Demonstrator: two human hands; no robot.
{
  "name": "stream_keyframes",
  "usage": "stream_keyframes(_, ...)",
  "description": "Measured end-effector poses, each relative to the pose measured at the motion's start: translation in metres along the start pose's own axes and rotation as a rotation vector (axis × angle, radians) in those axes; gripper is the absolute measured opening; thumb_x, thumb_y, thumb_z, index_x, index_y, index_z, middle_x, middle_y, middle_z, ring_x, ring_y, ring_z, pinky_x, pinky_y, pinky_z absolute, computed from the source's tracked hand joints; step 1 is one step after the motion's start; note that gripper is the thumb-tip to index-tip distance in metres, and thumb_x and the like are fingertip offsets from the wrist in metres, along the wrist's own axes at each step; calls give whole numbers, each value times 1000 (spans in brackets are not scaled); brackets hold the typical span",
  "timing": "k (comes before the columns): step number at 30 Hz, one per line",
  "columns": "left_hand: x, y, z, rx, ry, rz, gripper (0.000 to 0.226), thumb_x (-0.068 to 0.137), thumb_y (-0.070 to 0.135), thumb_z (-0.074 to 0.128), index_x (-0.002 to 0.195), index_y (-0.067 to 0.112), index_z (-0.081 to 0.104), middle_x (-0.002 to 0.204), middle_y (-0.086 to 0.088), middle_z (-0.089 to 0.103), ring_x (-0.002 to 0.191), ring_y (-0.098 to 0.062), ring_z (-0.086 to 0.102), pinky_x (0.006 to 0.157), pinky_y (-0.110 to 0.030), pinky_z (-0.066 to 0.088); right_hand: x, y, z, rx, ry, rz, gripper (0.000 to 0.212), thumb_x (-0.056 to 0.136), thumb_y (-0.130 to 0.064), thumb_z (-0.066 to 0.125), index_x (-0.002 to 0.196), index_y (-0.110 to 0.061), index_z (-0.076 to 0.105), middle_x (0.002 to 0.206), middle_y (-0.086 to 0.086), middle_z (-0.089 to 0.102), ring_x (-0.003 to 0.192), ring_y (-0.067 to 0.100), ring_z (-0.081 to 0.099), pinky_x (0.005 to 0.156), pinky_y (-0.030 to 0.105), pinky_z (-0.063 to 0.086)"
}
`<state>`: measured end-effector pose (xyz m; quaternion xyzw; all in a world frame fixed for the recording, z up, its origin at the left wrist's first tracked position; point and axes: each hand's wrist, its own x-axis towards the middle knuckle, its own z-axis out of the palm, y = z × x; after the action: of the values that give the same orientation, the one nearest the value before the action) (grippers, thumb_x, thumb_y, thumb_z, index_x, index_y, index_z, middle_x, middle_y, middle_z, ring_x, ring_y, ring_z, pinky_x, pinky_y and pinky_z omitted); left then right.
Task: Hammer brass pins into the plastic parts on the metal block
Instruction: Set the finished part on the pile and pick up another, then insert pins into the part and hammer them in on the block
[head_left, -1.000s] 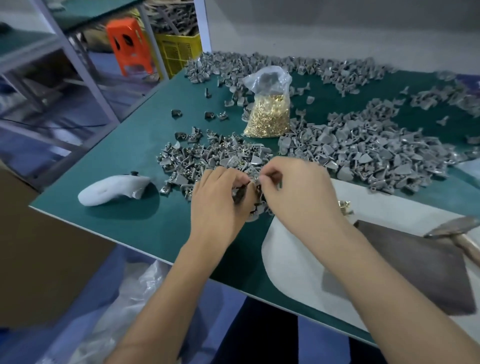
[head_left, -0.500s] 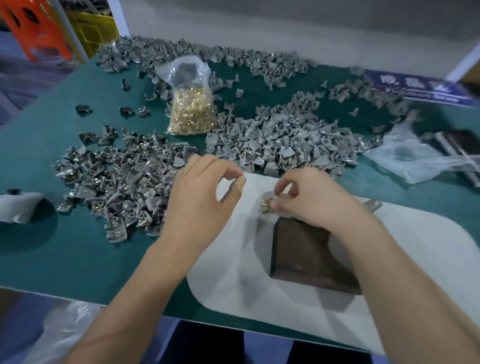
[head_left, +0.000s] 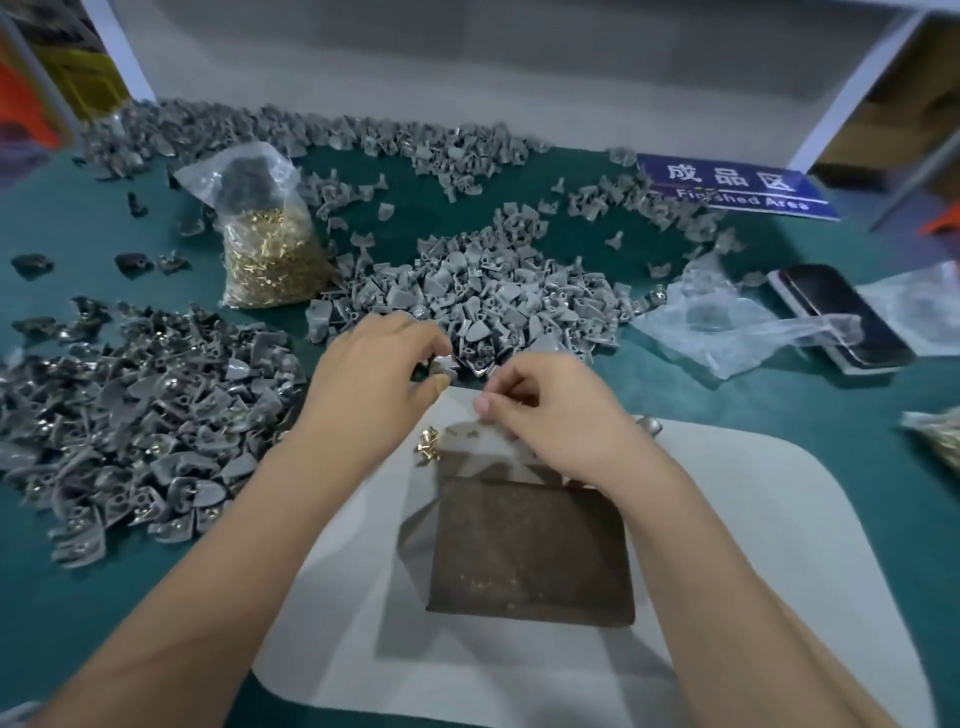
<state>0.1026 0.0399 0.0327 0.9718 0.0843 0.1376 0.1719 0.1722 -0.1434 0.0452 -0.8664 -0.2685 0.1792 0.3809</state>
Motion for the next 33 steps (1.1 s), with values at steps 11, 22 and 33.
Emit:
stream_keyframes(11,-1,0,10,-13,53,28,10,93,29,71,103,26,70,107,7,63,110,-20,54,92,-39,42,-6,27,-10,302,271,-32,13,92,-28,74,79,-27,69,72,-2,72,64,16,65,67,50,59)
stream_keyframes(22,-15,1,10,-369,146,40,20,102,13,52,106,33,50,104,13,62,89,-9,56,71,-37,46,-10,25,-9,350,302,-82,5,94,-19,74,90,-23,75,79,-3,73,67,11,68,61,35,61)
stream_keyframes(33,-12,0,14,-289,162,16,39,100,30,59,134,42,43,108,9,69,92,-14,64,75,-33,50,-9,28,-6,320,296,-91,9,93,-22,75,87,-28,74,78,-5,73,69,14,68,66,36,58)
